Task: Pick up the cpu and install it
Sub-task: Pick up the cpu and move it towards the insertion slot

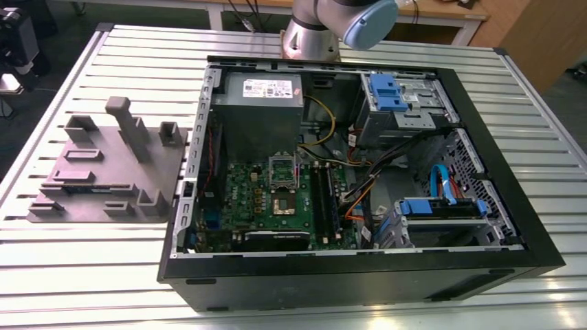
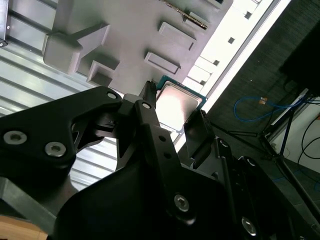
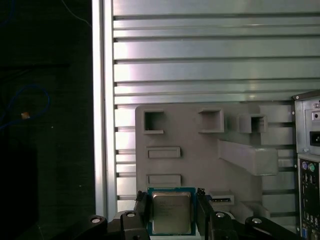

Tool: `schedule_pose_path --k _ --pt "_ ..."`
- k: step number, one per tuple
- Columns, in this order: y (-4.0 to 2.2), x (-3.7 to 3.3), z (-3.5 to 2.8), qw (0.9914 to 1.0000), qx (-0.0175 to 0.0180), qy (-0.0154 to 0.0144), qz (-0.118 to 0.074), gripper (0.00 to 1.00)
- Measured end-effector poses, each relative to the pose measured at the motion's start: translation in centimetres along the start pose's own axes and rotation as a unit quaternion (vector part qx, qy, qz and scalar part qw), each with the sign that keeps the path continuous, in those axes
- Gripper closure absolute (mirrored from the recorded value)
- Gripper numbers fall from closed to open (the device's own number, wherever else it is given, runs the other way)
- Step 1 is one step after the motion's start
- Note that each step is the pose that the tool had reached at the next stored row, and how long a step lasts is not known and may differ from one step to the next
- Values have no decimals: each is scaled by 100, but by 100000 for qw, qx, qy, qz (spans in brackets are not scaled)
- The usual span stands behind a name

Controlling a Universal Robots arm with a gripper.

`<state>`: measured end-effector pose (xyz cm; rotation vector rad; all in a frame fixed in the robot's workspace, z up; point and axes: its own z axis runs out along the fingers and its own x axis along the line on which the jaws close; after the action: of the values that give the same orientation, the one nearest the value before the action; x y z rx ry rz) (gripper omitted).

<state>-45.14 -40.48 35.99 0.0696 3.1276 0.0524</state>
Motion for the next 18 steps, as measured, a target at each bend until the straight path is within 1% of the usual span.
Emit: schedule_pose_path --k 2,3,11,13,18 --pt "0 0 -1 100000 2 0 1 53" --pt "2 0 -54 100000 -1 2 1 53" --pt "2 -1 -71 100000 1 0 4 53" --pt "3 -1 -92 100000 0 1 2 53" --pt "3 -1 -94 100000 1 0 2 53"
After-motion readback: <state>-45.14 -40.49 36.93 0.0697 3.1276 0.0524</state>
